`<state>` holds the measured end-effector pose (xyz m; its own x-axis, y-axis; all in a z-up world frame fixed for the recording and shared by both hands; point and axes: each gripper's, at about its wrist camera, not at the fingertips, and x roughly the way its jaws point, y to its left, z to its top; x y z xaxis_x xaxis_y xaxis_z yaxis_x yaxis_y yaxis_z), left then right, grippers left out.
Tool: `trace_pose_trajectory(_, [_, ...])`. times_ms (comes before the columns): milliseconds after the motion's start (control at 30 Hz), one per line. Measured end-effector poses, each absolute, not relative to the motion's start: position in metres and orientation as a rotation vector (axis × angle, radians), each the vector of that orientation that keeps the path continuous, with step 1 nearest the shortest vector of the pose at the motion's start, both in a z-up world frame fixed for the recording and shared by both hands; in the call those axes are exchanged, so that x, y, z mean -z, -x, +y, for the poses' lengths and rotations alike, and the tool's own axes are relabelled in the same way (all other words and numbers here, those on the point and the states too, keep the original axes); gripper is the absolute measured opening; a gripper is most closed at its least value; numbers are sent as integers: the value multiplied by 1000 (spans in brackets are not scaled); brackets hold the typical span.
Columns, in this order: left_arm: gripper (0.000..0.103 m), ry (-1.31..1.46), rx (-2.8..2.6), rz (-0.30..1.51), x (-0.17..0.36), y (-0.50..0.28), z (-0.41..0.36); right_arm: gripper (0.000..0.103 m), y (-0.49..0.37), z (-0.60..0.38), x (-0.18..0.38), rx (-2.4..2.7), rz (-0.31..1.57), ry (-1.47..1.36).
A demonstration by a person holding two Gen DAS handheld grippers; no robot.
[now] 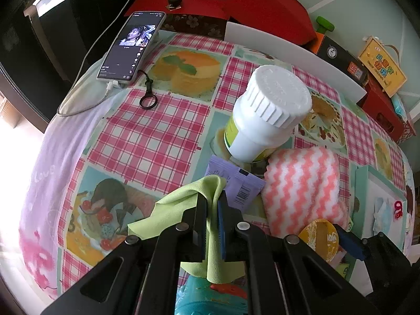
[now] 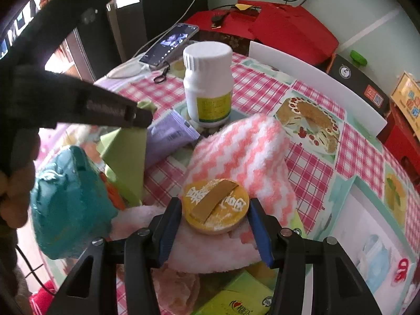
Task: Organize soft objects
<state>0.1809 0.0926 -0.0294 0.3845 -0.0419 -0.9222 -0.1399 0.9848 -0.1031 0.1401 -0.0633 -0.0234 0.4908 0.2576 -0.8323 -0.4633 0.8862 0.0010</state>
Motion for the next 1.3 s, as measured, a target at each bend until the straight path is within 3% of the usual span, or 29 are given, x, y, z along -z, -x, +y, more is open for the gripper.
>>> trace_pose_trajectory(167, [7,166,-63,1184,32,-181,91,52,-140,-66,20,-451,955,214])
trace_pose_trajectory(767, [5,241,-37,1088,11,-175,102,51,-135,-78,-1,-454,908,120])
trace_pose_trajectory(1300, [5,208,7,837,-72,-144,95,51,-124,-102,-32,-438,815,37])
